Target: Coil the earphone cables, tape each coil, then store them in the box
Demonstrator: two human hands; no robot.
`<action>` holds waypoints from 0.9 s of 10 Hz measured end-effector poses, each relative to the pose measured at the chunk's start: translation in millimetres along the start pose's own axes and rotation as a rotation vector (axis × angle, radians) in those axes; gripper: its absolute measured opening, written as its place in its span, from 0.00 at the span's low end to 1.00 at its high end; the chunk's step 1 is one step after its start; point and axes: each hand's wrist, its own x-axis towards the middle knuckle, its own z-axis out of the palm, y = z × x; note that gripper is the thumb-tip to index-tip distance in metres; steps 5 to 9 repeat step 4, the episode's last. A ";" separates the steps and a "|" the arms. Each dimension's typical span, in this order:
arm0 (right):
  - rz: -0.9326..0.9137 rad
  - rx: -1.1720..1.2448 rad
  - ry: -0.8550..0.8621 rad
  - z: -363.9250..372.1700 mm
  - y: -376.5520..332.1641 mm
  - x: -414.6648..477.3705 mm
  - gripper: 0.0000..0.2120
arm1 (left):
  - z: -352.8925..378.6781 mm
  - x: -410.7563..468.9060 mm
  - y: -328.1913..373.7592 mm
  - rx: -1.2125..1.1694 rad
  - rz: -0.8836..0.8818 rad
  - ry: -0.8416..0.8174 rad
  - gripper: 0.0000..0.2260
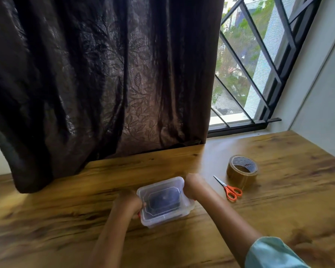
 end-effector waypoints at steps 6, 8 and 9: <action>-0.072 0.388 0.026 6.1 18.5 -13.3 0.14 | -1.7 -28.6 10.2 0.245 0.177 0.365 0.11; -0.072 0.388 0.026 6.1 18.5 -13.3 0.14 | -1.7 -28.6 10.2 0.245 0.177 0.365 0.11; -0.072 0.388 0.026 6.1 18.5 -13.3 0.14 | -1.7 -28.6 10.2 0.245 0.177 0.365 0.11</action>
